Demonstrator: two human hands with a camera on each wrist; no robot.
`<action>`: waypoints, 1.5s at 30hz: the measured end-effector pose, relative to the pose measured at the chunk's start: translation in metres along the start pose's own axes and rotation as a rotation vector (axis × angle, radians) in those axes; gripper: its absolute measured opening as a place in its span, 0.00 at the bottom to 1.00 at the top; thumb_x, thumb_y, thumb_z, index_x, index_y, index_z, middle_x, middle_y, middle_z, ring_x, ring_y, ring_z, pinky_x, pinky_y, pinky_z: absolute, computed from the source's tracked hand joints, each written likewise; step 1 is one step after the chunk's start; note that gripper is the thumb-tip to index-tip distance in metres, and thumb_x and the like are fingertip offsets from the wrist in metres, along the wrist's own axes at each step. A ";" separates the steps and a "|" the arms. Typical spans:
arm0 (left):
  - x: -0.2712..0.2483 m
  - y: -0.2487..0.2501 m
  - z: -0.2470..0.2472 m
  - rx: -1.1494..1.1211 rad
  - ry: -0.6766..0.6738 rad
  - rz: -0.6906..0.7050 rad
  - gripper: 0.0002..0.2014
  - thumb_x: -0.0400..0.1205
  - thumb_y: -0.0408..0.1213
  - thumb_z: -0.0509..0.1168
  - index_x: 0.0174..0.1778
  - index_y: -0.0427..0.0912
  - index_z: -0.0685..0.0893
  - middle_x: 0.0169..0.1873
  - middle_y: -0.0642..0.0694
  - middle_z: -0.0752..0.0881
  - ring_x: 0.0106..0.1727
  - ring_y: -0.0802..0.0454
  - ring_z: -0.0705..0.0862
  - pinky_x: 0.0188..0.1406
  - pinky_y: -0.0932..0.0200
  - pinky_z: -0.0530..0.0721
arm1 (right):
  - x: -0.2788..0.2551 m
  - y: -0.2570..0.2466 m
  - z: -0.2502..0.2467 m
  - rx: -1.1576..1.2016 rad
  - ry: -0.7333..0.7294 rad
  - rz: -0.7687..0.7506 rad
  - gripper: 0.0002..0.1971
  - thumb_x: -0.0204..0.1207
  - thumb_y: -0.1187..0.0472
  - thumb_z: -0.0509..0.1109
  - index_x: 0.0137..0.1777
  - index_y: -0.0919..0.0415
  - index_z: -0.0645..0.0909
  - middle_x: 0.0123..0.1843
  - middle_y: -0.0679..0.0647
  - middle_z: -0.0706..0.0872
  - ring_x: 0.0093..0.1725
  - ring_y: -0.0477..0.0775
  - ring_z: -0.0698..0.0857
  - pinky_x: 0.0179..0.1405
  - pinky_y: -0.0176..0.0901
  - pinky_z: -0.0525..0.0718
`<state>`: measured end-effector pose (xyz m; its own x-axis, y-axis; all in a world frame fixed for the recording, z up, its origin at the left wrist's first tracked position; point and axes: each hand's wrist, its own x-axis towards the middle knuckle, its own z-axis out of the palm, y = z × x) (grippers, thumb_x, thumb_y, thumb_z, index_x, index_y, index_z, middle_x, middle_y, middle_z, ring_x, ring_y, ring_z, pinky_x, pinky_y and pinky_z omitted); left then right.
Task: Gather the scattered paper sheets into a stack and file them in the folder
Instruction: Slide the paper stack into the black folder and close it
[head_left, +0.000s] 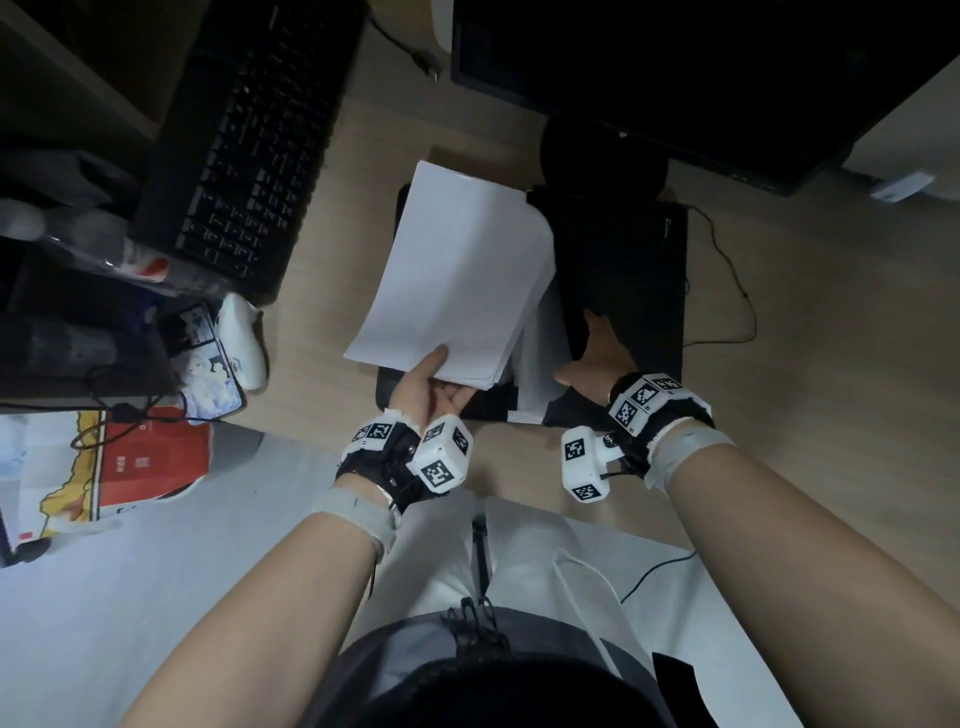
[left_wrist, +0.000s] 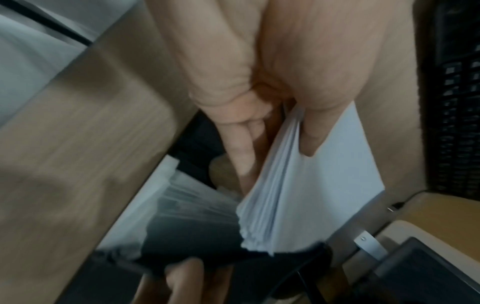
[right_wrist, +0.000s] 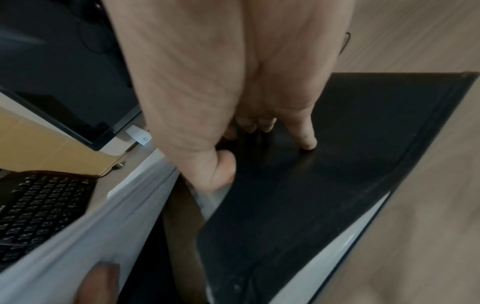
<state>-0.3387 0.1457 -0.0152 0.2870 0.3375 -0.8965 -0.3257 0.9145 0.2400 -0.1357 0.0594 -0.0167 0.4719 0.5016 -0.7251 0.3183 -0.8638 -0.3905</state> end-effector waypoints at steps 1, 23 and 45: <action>-0.003 0.001 0.004 0.013 0.012 0.005 0.13 0.83 0.30 0.65 0.61 0.31 0.78 0.53 0.32 0.89 0.49 0.38 0.91 0.39 0.45 0.91 | 0.000 0.000 0.000 -0.001 0.000 -0.001 0.51 0.68 0.64 0.75 0.86 0.55 0.48 0.87 0.55 0.48 0.85 0.61 0.54 0.81 0.57 0.63; -0.002 -0.063 0.011 0.877 0.286 -0.087 0.43 0.52 0.71 0.77 0.50 0.37 0.85 0.32 0.43 0.84 0.31 0.46 0.82 0.38 0.56 0.80 | -0.005 0.001 0.001 0.029 0.028 -0.039 0.52 0.66 0.63 0.77 0.86 0.55 0.49 0.87 0.56 0.48 0.85 0.60 0.50 0.82 0.57 0.59; 0.060 0.043 0.035 1.200 0.244 0.137 0.27 0.81 0.42 0.67 0.73 0.31 0.73 0.69 0.34 0.79 0.70 0.37 0.79 0.70 0.47 0.78 | 0.007 -0.013 0.018 -0.039 0.036 0.090 0.55 0.64 0.64 0.76 0.86 0.50 0.44 0.87 0.53 0.41 0.86 0.61 0.42 0.84 0.57 0.51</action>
<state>-0.3042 0.2130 -0.0460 0.0975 0.5140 -0.8523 0.7308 0.5443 0.4119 -0.1512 0.0732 -0.0266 0.5286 0.4240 -0.7353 0.3047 -0.9033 -0.3019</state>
